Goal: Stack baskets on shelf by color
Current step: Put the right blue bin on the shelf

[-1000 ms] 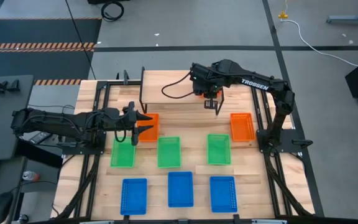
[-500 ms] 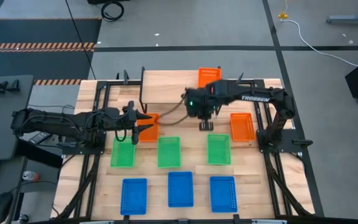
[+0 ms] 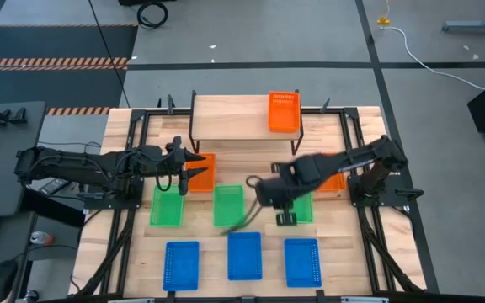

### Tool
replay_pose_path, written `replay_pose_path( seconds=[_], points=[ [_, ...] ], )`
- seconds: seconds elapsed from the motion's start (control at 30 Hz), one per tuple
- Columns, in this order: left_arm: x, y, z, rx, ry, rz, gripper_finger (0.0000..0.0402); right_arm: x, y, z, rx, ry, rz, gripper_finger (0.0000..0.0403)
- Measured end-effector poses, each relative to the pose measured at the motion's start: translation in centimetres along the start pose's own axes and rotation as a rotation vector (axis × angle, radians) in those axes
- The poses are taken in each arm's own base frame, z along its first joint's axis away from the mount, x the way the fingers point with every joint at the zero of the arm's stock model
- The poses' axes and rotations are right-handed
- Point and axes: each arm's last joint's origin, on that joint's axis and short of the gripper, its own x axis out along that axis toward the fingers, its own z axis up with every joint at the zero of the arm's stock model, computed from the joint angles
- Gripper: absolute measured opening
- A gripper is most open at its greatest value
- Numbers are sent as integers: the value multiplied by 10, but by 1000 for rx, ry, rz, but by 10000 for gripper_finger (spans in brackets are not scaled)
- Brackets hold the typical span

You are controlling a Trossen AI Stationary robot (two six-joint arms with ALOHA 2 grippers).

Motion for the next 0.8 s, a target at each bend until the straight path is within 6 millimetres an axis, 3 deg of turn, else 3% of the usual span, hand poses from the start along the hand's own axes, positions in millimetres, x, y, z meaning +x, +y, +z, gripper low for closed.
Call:
replay_pose_path(
  seconds=[0.27,0.43,0.63,0.8],
  points=[
    [0,0,0,-17,-1,0,167,32,46,-34,46,153,-18,154],
    [0,0,0,-17,0,0,167,58,69,-56,46,200,-38,161],
    [0,0,0,-17,0,-1,167,87,86,-73,39,197,9,158],
    [0,0,0,-17,0,-1,167,99,90,-79,84,211,71,158]
  ],
)
